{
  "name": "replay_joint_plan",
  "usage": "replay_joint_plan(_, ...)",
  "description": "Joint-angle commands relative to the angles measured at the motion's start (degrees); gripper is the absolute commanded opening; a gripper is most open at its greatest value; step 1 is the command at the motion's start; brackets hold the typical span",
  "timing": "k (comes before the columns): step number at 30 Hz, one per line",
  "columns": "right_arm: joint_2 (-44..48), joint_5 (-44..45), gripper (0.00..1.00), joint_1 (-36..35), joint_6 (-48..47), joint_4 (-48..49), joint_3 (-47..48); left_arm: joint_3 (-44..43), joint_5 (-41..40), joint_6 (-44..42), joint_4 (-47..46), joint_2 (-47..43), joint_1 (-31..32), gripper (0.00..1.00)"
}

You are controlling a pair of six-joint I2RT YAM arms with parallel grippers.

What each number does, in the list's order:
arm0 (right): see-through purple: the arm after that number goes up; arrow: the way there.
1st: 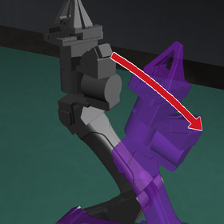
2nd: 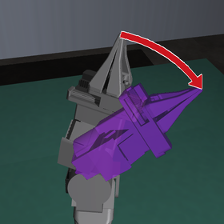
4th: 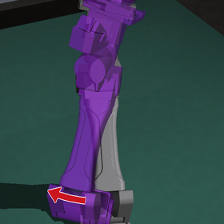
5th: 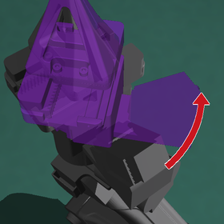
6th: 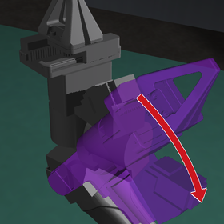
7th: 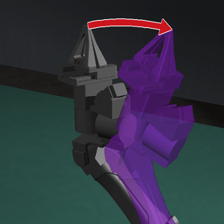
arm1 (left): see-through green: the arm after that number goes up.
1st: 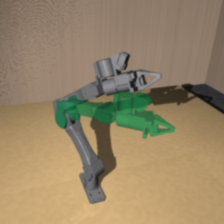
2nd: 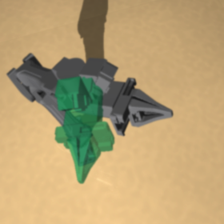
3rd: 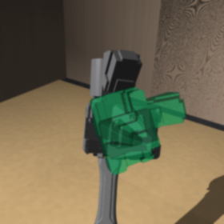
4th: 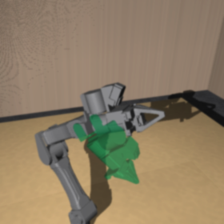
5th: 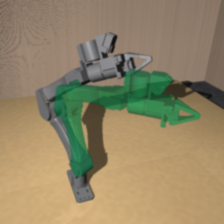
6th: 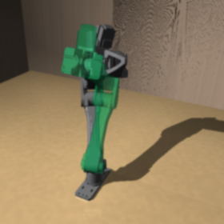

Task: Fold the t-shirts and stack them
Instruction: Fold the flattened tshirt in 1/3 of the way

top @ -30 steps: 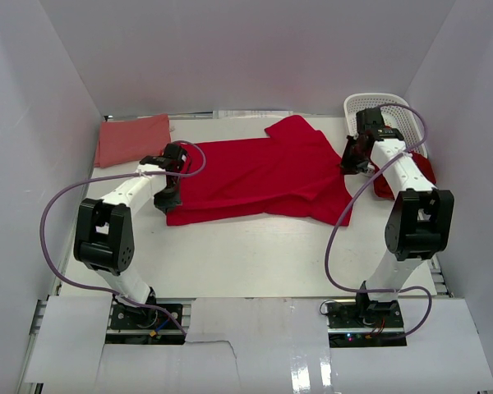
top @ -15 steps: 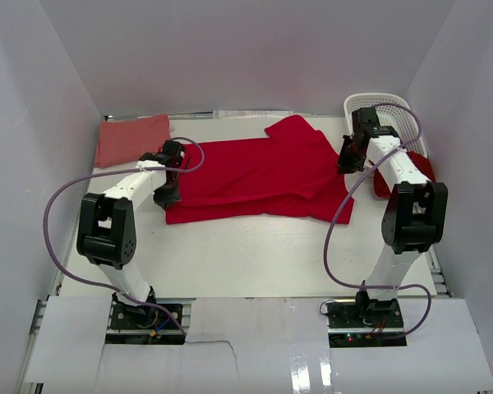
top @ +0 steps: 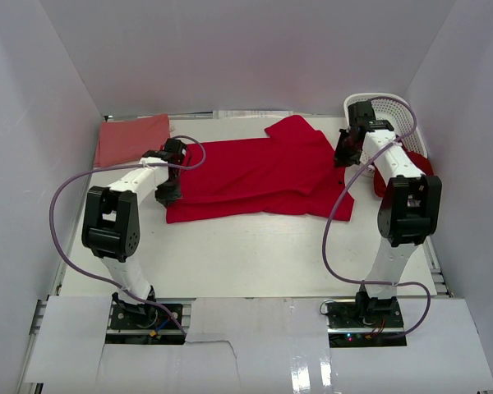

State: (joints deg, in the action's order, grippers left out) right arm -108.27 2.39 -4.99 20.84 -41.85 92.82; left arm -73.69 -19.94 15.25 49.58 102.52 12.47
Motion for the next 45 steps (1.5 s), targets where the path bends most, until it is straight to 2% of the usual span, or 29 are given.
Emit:
replay_joint_plan(1,-2.03,-0.02,0.08,-0.37,0.17,0.8,3.77,-2.07,-0.36,-0.66,-1.24,0.22,-0.52,0.0)
replay_joint_plan(30,-7.31,-0.64,0.08,-1.77,0.43,-0.87,11.77,-3.12,1.31,-1.71,-1.95,0.75,-1.66,0.0)
replay_joint_plan(45,-11.35,-1.78,0.08,-4.67,1.13,-1.84,17.92,-2.86,2.01,-1.8,-2.03,1.01,-1.57,0.0)
